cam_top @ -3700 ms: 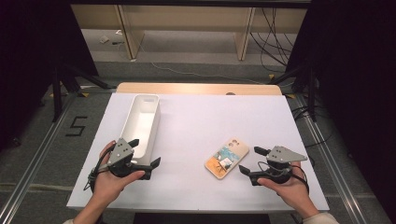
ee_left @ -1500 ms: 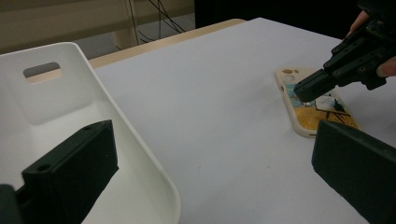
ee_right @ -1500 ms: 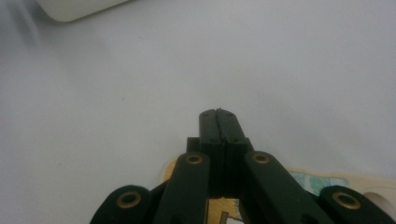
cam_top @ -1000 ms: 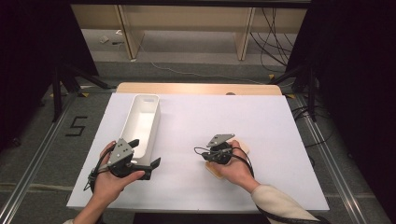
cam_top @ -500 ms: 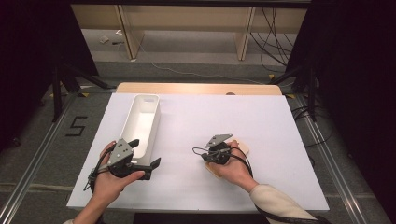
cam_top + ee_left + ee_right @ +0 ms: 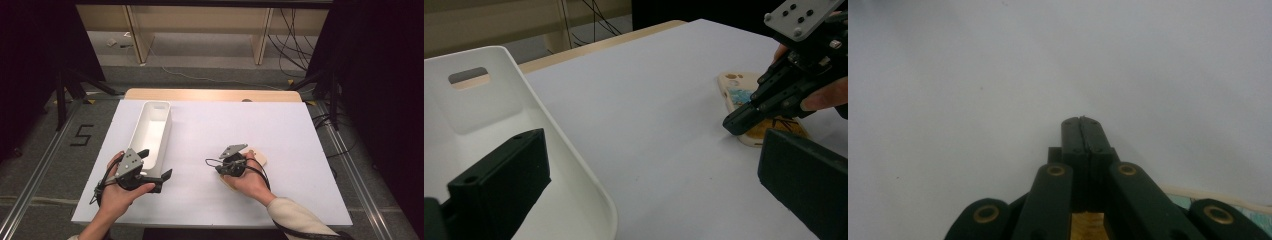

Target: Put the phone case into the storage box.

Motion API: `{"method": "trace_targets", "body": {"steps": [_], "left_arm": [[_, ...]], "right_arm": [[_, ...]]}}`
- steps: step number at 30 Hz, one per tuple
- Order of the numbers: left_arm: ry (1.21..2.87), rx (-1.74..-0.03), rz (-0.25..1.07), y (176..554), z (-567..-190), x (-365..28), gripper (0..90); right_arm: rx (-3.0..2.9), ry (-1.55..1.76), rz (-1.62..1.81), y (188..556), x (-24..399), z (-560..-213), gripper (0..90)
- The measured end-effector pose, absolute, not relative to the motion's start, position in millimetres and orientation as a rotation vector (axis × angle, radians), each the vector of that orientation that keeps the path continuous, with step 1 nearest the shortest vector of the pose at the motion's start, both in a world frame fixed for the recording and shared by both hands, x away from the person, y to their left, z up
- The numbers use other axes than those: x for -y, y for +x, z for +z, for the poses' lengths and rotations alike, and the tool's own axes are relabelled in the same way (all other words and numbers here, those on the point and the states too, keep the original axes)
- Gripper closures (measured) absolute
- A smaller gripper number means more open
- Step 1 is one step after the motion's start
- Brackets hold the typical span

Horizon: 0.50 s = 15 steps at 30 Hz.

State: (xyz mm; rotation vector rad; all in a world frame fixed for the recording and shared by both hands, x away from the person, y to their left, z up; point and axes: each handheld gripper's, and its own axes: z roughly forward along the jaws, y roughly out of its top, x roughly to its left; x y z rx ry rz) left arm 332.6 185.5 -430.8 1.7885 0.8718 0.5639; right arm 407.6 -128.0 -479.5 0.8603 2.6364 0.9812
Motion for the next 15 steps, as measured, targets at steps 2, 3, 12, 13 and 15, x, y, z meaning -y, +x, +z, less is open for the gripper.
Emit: {"method": "trace_targets", "body": {"steps": [2,3,12,13,15], "left_arm": [[1.788,-0.873,0.565,332.5,-430.7,-185.6,0.0],[1.787,-0.874,0.564,332.3,-430.8,-185.5,0.0],[1.787,-0.873,0.563,332.2,-430.8,-185.6,0.0],[1.788,-0.873,0.563,332.2,-430.8,-185.6,0.0],[1.787,-0.872,0.563,332.1,-430.9,-185.6,0.0]], "right_arm": [[-2.638,0.851,0.983,407.7,127.9,-480.3,90.0],[-2.642,0.85,0.979,407.8,128.0,-480.0,90.0],[-2.688,0.821,0.938,405.6,126.4,-477.2,90.0],[-2.688,0.821,0.938,405.6,126.4,-477.2,90.0],[-2.7,0.811,0.929,404.2,125.6,-476.1,90.0]]}}
